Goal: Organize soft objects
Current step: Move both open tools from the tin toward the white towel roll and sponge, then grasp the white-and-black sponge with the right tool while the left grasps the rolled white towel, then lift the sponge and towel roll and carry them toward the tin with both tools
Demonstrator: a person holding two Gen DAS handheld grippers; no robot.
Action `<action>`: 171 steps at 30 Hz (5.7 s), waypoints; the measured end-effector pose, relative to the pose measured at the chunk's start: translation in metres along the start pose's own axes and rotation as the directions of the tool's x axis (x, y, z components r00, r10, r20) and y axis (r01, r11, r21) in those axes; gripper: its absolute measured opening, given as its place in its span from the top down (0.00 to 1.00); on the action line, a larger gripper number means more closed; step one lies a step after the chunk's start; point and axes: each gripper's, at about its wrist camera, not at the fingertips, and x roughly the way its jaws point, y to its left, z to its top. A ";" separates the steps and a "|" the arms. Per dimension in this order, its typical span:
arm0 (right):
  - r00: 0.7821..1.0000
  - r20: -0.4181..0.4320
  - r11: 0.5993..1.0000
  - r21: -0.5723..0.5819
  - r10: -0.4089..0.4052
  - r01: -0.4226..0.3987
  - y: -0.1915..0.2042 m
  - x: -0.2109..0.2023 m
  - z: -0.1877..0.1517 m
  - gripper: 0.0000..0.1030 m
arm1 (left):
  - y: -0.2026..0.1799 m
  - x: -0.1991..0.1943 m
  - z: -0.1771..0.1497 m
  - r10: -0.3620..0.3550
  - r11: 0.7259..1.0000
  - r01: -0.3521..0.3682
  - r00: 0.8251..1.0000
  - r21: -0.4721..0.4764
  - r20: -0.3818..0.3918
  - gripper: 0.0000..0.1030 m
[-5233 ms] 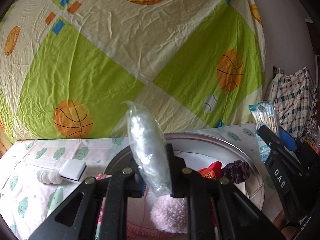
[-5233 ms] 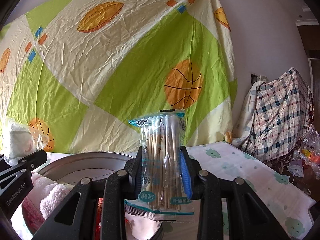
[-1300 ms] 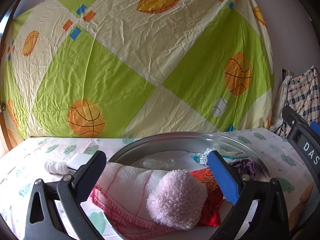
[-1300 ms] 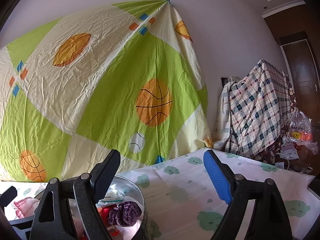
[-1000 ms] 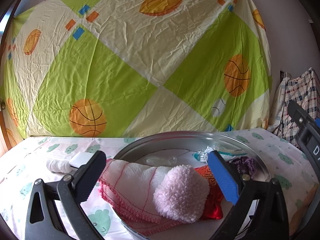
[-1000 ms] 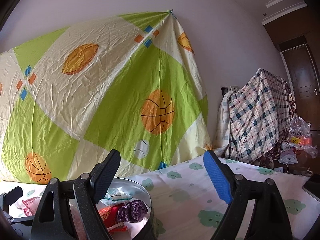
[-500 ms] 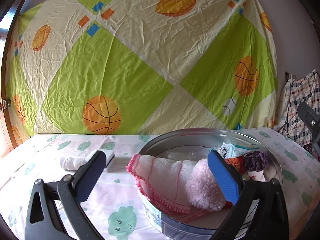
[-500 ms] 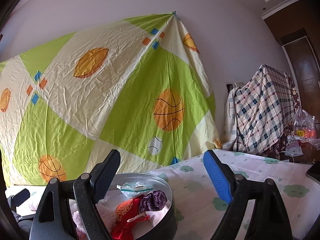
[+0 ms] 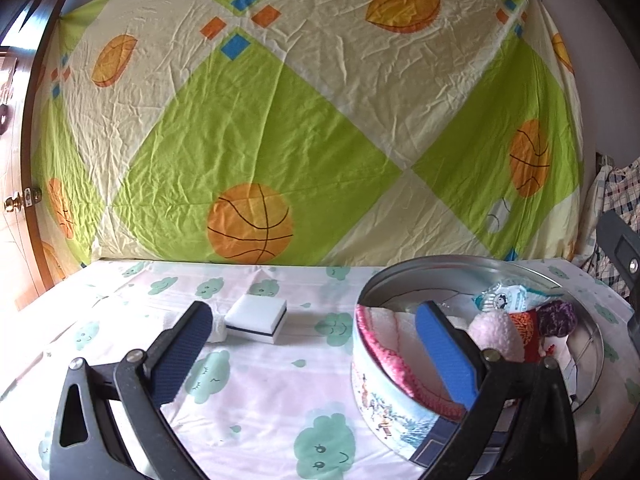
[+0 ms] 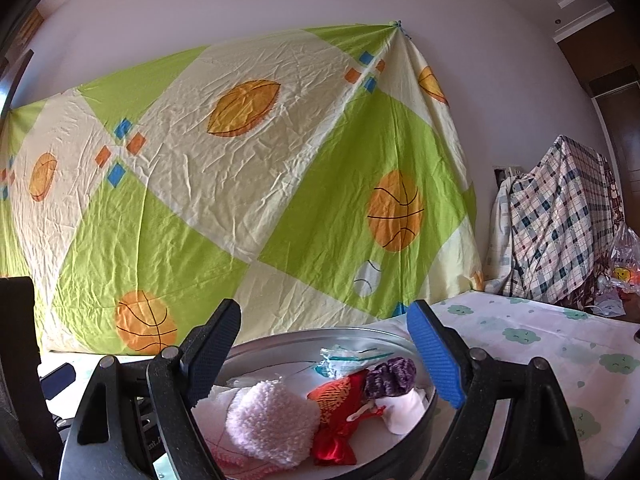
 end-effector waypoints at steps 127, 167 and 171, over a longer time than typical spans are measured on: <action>0.848 -0.480 0.962 -0.029 0.225 -0.272 0.213 0.192 -0.067 0.73 | 0.133 0.185 -0.011 0.138 0.987 -0.162 0.816 0.007 -0.562 0.06; 0.682 -0.597 0.833 -0.041 0.422 -0.551 0.274 0.152 -0.088 0.73 | 0.226 0.155 -0.009 0.278 0.903 -0.402 0.817 -0.153 -0.505 0.24; 0.683 -0.592 0.828 -0.045 0.429 -0.559 0.269 0.141 -0.088 0.73 | 0.229 0.150 -0.011 0.273 0.902 -0.400 0.817 -0.160 -0.507 0.24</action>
